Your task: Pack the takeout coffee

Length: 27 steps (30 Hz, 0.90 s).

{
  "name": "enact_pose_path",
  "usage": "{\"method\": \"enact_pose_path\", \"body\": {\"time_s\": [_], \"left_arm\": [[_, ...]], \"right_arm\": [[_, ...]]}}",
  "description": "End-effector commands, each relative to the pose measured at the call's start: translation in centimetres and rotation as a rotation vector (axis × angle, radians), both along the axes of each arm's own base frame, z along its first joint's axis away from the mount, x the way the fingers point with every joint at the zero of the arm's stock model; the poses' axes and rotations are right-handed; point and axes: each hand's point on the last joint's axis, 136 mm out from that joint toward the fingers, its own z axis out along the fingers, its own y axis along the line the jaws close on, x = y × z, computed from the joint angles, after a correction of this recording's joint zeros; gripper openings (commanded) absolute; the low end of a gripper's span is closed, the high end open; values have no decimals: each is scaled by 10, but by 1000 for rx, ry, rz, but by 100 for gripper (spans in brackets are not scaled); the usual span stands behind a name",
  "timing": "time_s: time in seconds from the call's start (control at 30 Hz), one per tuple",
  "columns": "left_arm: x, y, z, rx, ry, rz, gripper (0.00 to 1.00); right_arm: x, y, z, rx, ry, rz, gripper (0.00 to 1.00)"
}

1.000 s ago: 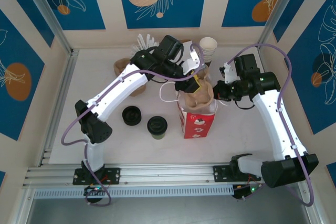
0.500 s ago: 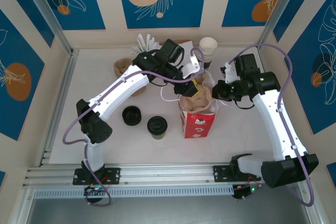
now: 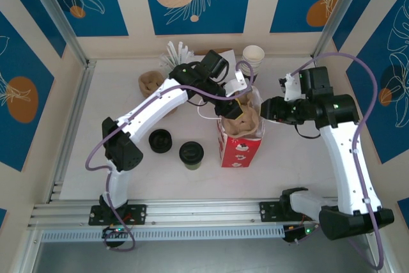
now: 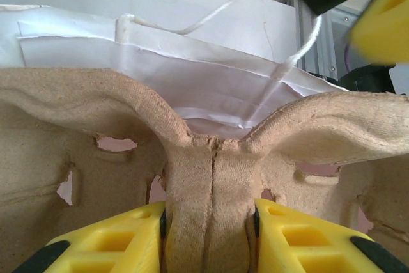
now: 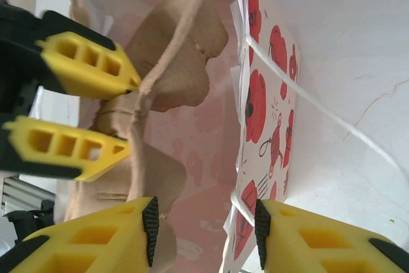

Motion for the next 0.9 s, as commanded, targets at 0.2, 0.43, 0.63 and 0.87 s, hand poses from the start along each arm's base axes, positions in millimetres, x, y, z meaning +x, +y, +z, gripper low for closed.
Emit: {"method": "enact_pose_path", "body": {"time_s": [0.2, 0.43, 0.63, 0.87], "left_arm": [[9, -2, -7, 19, -3, 11, 35], [15, -4, -11, 25, 16, 33, 35], [19, -6, -9, 12, 37, 59, 35], [22, -5, -9, 14, 52, 84, 35]], "right_arm": [[-39, 4, 29, 140, 20, -29, 46], [-57, 15, 12, 254, 82, -54, 46], [-64, 15, -14, 281, 134, -112, 43], [-67, 19, -25, 318, 191, -149, 45]]}}
